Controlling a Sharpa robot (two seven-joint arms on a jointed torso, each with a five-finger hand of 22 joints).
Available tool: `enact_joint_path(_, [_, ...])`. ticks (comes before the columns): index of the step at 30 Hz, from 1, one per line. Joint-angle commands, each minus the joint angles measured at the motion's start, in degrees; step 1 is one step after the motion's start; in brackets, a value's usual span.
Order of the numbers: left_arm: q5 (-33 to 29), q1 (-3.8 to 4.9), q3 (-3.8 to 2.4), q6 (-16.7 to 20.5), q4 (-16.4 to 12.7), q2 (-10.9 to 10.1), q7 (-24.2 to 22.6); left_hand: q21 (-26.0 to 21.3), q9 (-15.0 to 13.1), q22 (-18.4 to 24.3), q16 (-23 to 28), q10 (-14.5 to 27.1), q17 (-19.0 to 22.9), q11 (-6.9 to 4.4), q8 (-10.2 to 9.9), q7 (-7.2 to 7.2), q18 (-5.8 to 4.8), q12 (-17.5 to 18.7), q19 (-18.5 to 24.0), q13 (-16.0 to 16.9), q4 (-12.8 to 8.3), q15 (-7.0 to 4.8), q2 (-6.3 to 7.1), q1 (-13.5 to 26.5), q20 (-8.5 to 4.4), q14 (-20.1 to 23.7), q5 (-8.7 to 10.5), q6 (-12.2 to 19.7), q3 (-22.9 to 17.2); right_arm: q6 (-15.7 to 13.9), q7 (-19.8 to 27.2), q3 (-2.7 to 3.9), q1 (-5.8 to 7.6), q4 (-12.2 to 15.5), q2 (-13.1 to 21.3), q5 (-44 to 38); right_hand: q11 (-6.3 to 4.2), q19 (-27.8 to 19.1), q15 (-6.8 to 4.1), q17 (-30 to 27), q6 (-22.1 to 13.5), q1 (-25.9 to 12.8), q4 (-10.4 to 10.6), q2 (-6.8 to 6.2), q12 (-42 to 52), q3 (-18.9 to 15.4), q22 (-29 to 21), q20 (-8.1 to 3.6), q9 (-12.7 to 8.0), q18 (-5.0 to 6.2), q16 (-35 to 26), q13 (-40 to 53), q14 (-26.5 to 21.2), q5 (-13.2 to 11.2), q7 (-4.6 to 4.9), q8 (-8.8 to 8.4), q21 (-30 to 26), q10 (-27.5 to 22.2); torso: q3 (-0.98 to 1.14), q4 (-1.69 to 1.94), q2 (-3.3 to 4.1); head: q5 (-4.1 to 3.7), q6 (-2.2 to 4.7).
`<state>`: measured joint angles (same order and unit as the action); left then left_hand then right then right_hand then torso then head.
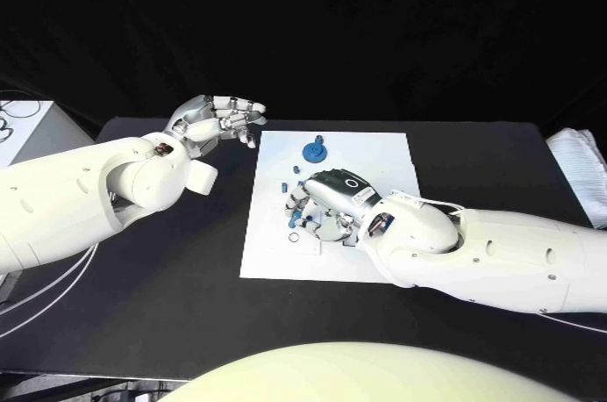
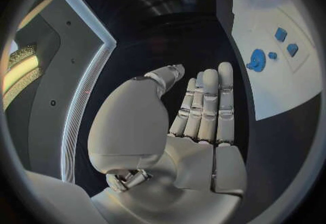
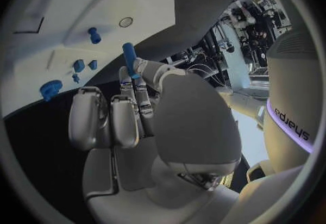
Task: Assemble the parts on the task board
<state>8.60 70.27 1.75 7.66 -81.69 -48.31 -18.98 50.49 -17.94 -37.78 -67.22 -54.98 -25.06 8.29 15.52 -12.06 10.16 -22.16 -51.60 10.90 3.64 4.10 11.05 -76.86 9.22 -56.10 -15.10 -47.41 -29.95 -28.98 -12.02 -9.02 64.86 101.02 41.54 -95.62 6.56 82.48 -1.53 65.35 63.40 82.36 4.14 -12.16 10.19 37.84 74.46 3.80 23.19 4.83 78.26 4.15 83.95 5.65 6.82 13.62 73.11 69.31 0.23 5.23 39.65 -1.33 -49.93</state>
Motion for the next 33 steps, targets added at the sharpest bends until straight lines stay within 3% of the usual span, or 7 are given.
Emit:
enact_joint_path(1, [-0.1,0.03,-0.05,-1.1,-0.2,0.2,-0.4,-0.2,0.1,0.1,0.4,0.2,0.1,-0.01,0.2,-0.26,0.35,-0.2,-0.1,0.1,0.2,0.02,-0.01,0.0,0.27,0.5,-0.04,0.3,0.3,0.1,1.0,-0.04,-0.58,-0.5,-0.5,-0.8,-3.94,0.2,-0.40,-0.1,0.1,0.1,-1.7,0.63,0.2,1.8,0.0,0.03,0.0,-0.75,0.1,2.4,1.4,0.1,0.07,0.24,0.1,4.5,0.07,0.02,0.00,0.16,-0.07])
enact_joint_path(9, [-0.1,0.03,-0.05,-1.2,-0.1,0.2,-0.4,-0.3,0.1,0.1,0.4,0.3,0.1,0.00,0.3,-0.26,0.35,-0.4,-0.1,0.1,0.3,0.04,0.01,0.1,0.30,0.6,-0.02,0.4,0.3,1.2,-0.2,-0.16,-1.68,-1.7,-1.2,-1.6,-3.92,0.1,-0.39,-0.2,0.0,0.0,-1.8,0.65,0.2,1.9,-0.1,0.03,0.1,-0.74,0.0,2.4,1.4,0.2,0.09,0.23,0.0,4.5,0.04,0.04,-0.01,0.24,-0.07])
enact_joint_path(33, [-0.1,0.02,-0.05,-1.2,-0.1,0.2,-0.4,-0.3,0.1,0.1,0.4,0.3,0.1,0.00,0.3,-0.26,0.35,-0.4,-0.1,0.1,0.3,0.04,0.01,0.1,0.30,0.6,-0.02,0.4,0.3,3.3,-0.9,-0.40,-2.10,-2.5,-1.5,-1.9,-3.91,0.2,-0.38,-0.1,0.0,-0.1,-1.9,0.64,0.1,1.9,0.0,0.04,0.1,-0.76,0.0,2.5,1.4,0.2,0.10,0.24,0.1,4.5,-0.03,0.02,-0.01,0.39,-0.07])
